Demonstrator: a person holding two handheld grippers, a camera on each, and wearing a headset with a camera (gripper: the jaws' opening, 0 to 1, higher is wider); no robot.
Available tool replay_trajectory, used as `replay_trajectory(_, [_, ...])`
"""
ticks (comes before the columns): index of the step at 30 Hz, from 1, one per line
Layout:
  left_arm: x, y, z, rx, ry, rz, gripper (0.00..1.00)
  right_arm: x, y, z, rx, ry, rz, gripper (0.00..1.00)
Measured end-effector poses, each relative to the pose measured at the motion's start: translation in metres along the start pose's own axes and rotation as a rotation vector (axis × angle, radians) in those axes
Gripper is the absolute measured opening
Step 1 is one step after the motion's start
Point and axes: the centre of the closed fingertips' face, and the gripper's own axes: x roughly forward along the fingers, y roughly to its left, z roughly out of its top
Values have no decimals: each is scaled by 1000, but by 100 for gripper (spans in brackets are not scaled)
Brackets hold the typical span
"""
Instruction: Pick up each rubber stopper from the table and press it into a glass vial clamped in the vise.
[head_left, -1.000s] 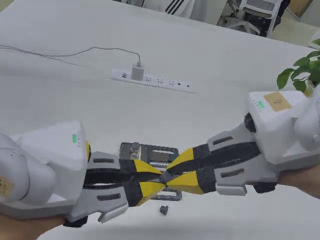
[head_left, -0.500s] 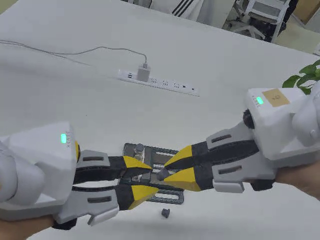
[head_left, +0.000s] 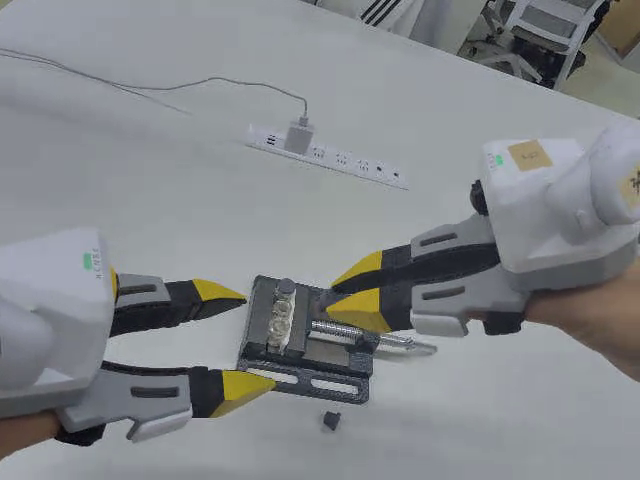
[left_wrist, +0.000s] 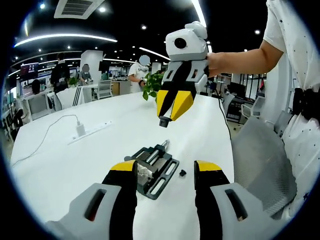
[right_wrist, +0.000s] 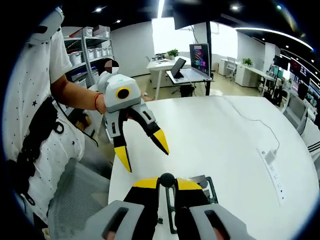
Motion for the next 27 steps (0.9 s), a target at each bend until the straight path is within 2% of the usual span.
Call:
replay_trajectory(4, [-3,5,-11,10,21,20,53,9,-9,-1,4,35,-5,6])
replay_trajectory(8, [-5,8,-22,26,50,29,56,20,-19,-6,5,81,-10,6])
replay_trajectory(13, [-8,10,-31,20,62,30,65,32,-31,-12,12,126,-12,6])
replay_trajectory(20, [-9,14,-35,17,43,34,74,44,-43,-20,15,188,-8,6])
replay_trajectory(27, [-9,17,-38,22,22,32,85,61,-50,-36,17,261,-3,6])
